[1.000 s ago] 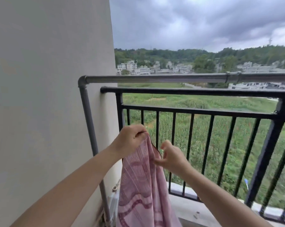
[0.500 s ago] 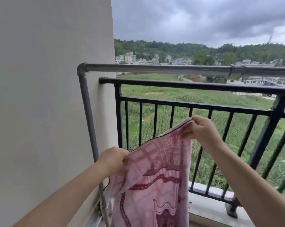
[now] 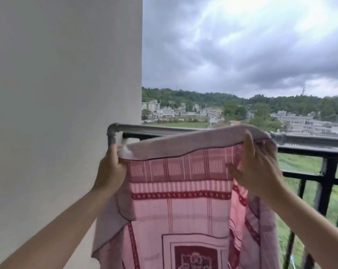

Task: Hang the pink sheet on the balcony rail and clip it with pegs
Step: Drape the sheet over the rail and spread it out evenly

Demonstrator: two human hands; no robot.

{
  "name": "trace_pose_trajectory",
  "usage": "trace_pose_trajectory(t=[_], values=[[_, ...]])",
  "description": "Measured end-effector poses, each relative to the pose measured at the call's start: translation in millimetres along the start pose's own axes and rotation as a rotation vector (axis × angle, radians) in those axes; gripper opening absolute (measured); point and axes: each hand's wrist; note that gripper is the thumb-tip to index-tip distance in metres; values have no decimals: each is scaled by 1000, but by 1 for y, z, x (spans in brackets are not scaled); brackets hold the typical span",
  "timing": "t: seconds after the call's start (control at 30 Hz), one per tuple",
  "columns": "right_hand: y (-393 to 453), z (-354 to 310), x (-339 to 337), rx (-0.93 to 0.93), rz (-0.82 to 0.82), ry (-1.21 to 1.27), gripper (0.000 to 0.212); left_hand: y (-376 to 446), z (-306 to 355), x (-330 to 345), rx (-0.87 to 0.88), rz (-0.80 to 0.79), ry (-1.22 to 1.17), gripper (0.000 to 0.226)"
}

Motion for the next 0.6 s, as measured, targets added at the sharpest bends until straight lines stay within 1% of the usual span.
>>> trace_pose_trajectory(t=[0.03,0.07,0.1,0.17,0.2,0.23,0.27,0.33,0.37,0.43,0.5,0.53,0.57,0.6], values=[[19,3,-6,3,39,-79,109,12,13,-6,171,30,85,24],[38,5,-14,20,65,-123,117,28,18,-8,323,54,235,38],[55,7,-20,44,74,-143,121,45,19,-8,419,57,392,58],[88,10,-26,60,110,-171,121,90,18,-11,439,-1,606,95],[103,11,-25,70,125,-176,120,111,17,-13,460,-12,696,108],[117,11,-22,83,136,-191,121,127,21,-17,510,-5,798,115],[131,12,-18,91,149,-207,123,140,23,-17,573,31,899,117],[163,16,-9,92,177,-231,127,167,33,-13,663,124,1012,110],[180,22,-3,101,212,-245,127,181,40,-6,666,175,1016,104],[215,33,5,138,303,-275,121,212,58,9,618,262,1020,95],[249,41,15,161,401,-263,106,247,71,29,573,305,1006,92],[257,41,20,186,401,-257,95,258,76,38,552,271,995,91],[263,44,34,196,346,-293,85,267,78,49,539,221,965,90],[263,47,52,209,189,-350,78,271,72,63,518,128,910,89]])
Point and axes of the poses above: each hand's wrist, its own y-axis towards the middle knuckle, its own x-axis out of the palm, z = x × y, and after that the axes turned 2 degrees about z, right-handed
